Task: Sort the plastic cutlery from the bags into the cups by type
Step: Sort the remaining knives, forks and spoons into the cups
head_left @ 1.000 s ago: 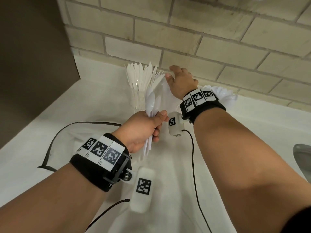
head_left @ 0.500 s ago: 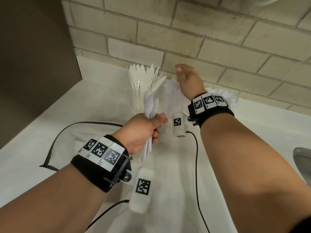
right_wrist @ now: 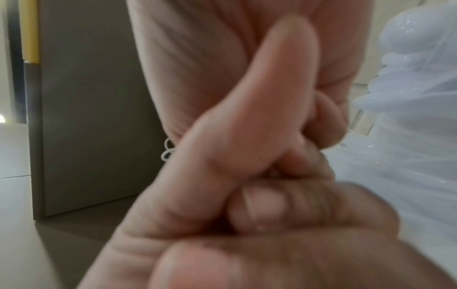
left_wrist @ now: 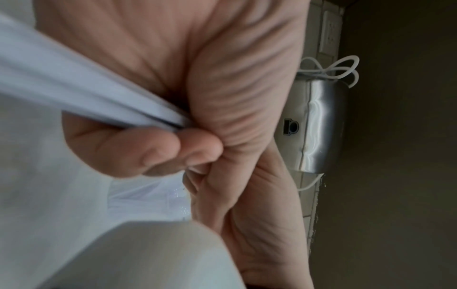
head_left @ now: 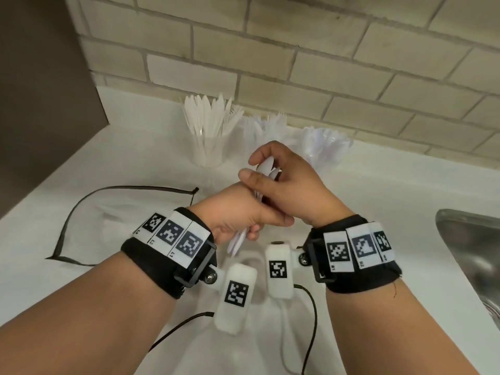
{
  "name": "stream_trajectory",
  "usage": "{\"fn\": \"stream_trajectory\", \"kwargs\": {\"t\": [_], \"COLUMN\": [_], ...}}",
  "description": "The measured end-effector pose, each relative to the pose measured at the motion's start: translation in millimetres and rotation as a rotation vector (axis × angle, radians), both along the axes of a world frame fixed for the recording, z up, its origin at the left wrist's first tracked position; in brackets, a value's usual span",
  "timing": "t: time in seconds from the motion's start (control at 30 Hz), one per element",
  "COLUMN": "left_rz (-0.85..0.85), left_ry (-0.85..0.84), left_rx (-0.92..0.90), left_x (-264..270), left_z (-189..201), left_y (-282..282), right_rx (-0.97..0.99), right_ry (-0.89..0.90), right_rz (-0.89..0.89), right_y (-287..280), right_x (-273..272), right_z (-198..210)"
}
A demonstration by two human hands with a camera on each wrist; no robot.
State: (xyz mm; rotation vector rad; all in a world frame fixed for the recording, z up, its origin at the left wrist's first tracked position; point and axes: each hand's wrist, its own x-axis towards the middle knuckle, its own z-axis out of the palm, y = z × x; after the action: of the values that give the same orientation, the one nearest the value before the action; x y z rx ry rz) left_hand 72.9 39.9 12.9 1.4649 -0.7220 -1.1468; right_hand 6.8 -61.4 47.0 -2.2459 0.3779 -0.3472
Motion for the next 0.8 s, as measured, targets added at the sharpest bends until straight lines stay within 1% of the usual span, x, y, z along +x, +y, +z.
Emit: {"fn": "stream_trajectory", "kwargs": {"t": [0.07,0.13,0.2,0.23,0.3,0.33,0.4,0.47,0.53,0.6,0.67,0.7,0.73,0.77,0.8], "left_rz": [-0.027,-0.028,-0.008,0.005,0.033,0.040,0.038,0.054,0.119,0.186,0.212,0.211,0.206,0.192,0.164], "left_ry": [-0.035,-0.138,-0.239,-0.282,-0.334,-0.325,-0.293,-0.347,-0.449,-0.569,-0.778,-0.906,-1.037,-1.151,-1.219], "left_rx": [-0.010,0.020,0.065,0.081,0.095,0.096,0.091,0.083,0.096,0.139,0.201,0.263,0.371,0.522,0.683], "left_x": [-7.4,-11.8,-13.2,-13.8,-16.4,-17.9,-21.4,-20.6,-14.3,-4.6,6.3,12.2,17.9,23.4,28.4], "left_z": [1.4,1.1,-1.5,-2.7,-4.1,-5.0,-5.8,-7.6,-8.7,-6.6,-3.0,-1.9,-0.9,-1.3,-2.1], "left_y": [-1.6,-1.3,-1.0,-1.3,-2.6,-4.0,-6.6,-8.5,-7.9,-1.3,10.9,17.7,24.4,30.6,35.7], "right_rx": [-0.007,0.022,0.097,0.157,0.269,0.295,0.293,0.290,0.245,0.135,-0.022,-0.115,-0.191,-0.241,-0.268], "right_ry": [-0.039,-0.086,-0.141,-0.152,-0.139,-0.127,-0.107,-0.100,-0.138,-0.228,-0.345,-0.389,-0.418,-0.431,-0.427], "right_rz": [-0.083,-0.214,-0.362,-0.399,-0.372,-0.337,-0.298,-0.287,-0.324,-0.419,-0.521,-0.561,-0.585,-0.599,-0.600], "right_y": [-0.4,-9.1,-21.5,-25.5,-26.5,-25.0,-23.2,-28.4,-44.0,-70.0,-97.1,-109.3,-118.8,-126.6,-132.7], "right_x": [-6.0,-12.6,-19.3,-22.6,-27.1,-27.4,-26.7,-26.3,-26.9,-25.5,-19.9,-15.3,-9.7,-3.2,3.9], "right_z": [-2.1,-1.8,-0.4,0.3,0.4,-0.7,-1.4,3.6,16.1,31.0,41.4,43.2,42.7,39.6,34.6]}}
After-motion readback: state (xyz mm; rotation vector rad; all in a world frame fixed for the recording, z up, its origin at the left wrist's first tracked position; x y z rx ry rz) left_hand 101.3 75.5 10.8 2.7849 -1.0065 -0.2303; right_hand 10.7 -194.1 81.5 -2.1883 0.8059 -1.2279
